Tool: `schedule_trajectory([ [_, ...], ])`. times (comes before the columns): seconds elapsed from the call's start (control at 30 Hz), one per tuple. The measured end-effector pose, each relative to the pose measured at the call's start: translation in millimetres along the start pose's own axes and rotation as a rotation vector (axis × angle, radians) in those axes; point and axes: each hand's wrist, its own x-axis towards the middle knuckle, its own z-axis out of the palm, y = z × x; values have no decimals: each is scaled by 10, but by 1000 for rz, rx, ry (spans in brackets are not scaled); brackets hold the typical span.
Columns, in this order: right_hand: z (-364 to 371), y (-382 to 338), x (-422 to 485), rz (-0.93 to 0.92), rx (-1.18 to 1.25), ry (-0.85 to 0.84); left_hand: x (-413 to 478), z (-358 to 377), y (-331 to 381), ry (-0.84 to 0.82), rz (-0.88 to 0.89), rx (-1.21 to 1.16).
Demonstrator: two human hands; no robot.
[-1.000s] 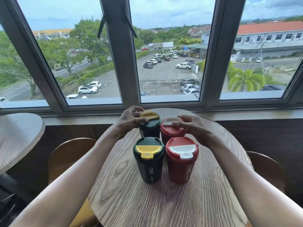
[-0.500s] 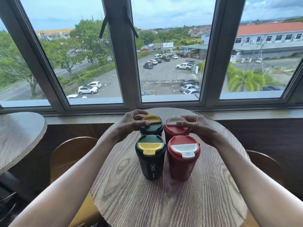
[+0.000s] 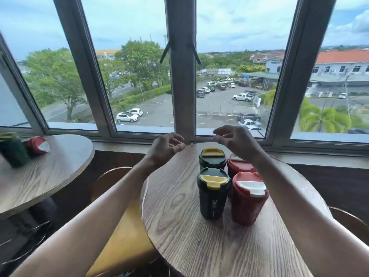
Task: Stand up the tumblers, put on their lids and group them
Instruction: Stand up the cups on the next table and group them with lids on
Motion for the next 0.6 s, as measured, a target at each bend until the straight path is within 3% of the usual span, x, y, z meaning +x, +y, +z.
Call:
schedule_trajectory([
  [0.3, 1681, -1199, 220, -138, 146, -238, -888, -1389, -579, 281, -162, 151],
  [0.6, 3625, -1998, 527, -178, 367, -473, -1348, -2662, -1778, 541, -362, 237],
])
